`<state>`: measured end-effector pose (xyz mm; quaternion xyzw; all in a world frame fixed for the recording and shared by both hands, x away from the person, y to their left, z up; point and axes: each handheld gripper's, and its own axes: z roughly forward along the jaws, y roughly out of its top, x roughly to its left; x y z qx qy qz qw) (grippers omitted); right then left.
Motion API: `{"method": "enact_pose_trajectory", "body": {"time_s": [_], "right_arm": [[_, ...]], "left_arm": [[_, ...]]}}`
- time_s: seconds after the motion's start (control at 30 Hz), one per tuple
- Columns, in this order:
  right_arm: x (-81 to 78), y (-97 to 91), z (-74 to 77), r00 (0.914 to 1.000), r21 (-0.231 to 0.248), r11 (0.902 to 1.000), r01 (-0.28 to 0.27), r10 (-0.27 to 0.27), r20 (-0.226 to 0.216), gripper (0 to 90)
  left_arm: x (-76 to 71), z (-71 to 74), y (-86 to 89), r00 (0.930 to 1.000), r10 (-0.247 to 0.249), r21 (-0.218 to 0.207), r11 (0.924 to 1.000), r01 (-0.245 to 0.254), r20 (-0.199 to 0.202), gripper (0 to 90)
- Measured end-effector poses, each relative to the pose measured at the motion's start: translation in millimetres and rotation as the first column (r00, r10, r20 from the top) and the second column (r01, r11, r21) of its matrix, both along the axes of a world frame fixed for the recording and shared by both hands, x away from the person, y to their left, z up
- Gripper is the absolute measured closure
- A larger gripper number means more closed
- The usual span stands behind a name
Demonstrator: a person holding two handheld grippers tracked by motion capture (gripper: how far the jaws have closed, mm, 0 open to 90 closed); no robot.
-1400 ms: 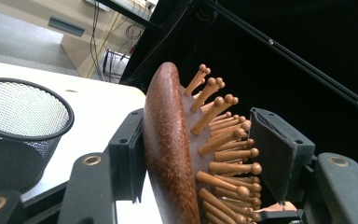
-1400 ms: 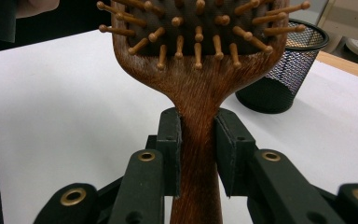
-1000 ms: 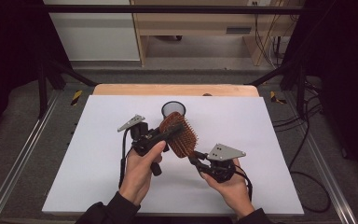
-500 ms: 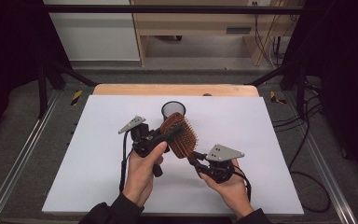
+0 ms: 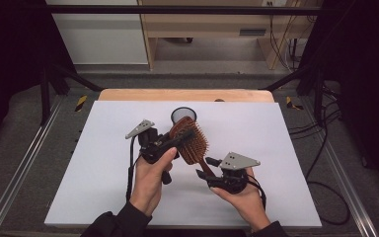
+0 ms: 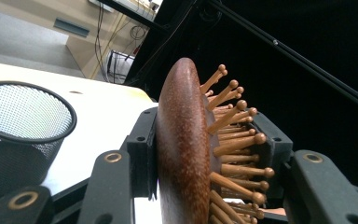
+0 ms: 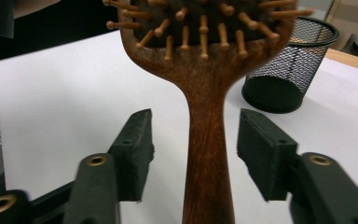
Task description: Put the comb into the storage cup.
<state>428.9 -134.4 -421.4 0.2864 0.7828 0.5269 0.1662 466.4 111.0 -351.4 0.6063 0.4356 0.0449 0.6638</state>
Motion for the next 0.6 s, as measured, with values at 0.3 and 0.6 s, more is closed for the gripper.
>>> {"method": "enact_pose_trajectory", "body": {"time_s": [0.3, 0.6], "right_arm": [[4.7, -23.2, 1.7, 0.9969, 0.12, 0.9897, 0.077, -0.078, 0.006, 24.7], [9.4, -39.2, -9.4, 0.9812, 0.079, 0.9806, 0.179, -0.184, 0.058, 12.4]], "left_arm": [[6.2, 17.1, 8.3, 0.9989, 0.025, 0.02, 0.9995, -0.025, 0.04, 51.4], [19.5, 45.7, 13.3, 0.9943, 0.038, 0.023, 0.9989, -0.041, 0.1, 51.3]]}}
